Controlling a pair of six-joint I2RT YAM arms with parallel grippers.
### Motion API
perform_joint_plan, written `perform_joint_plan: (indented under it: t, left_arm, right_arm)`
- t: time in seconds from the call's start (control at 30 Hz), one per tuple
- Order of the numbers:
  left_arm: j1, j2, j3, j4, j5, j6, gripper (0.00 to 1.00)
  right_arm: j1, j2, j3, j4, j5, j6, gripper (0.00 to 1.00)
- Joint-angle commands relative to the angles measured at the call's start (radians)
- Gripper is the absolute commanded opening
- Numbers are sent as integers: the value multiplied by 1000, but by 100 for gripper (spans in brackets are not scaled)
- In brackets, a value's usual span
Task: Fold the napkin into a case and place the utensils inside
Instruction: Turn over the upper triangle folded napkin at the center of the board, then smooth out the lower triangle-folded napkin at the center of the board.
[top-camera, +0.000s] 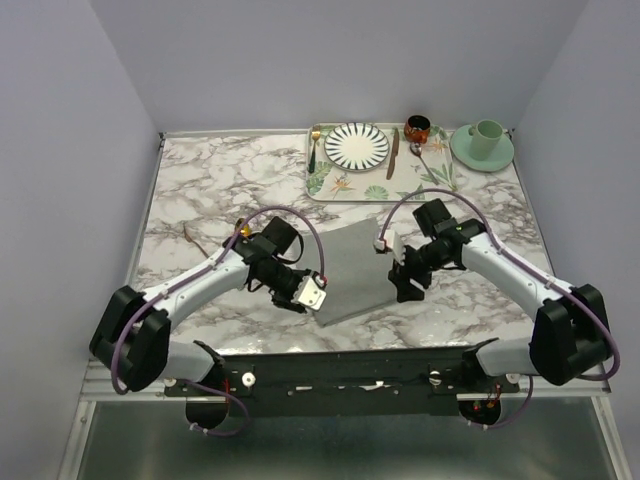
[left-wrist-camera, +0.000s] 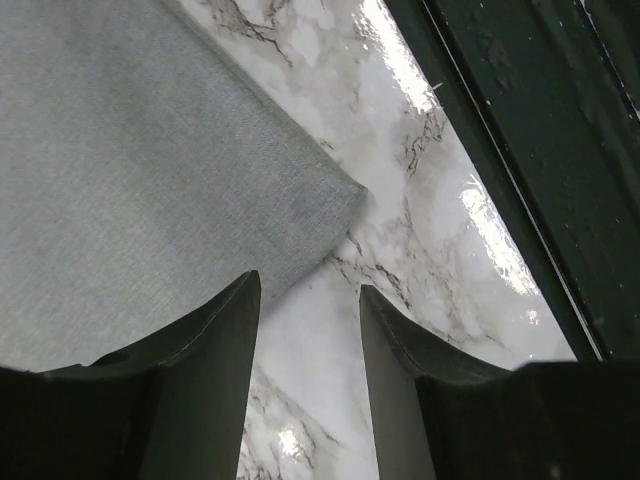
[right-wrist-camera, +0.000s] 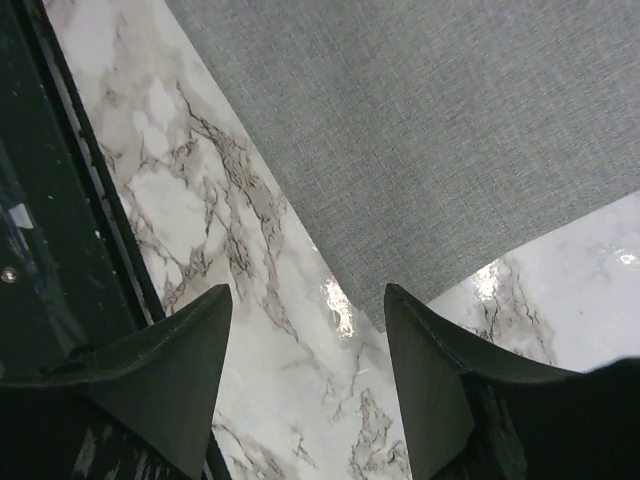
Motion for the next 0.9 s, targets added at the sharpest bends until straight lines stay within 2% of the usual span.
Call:
perform_joint_plan:
  t: [0.0, 0.1, 0.17, 0.33, 0.47, 0.63, 0.77, 0.87]
  left_arm:
    - [18, -104, 7, 14, -37, -167, 54]
    - [59, -51, 41, 97, -68, -370, 48]
    - [79, 30, 92, 113, -77, -438, 43]
    - [95, 155, 158, 232, -178, -729, 40]
    - [93, 254, 184, 247, -246, -780, 39]
    - [95, 370, 231, 186, -393, -751, 35]
    - [111, 404, 245, 167, -389, -734, 34]
    - [127, 353, 234, 175, -332, -716, 34]
  right_arm:
    - [-26, 18, 127, -92, -64, 102, 70]
    - [-75, 150, 194, -96, -77, 166, 64]
    - [-99, 225, 257, -95, -67, 221, 59]
    - [-115, 376, 290, -73, -30, 274, 54]
    - [-115, 429, 248, -40, -21, 311, 53]
    - [-115, 460, 171, 11, -41, 374, 52]
    - [-110, 440, 177, 11, -39, 389, 51]
    - [-113, 405, 220, -50, -61, 413, 52]
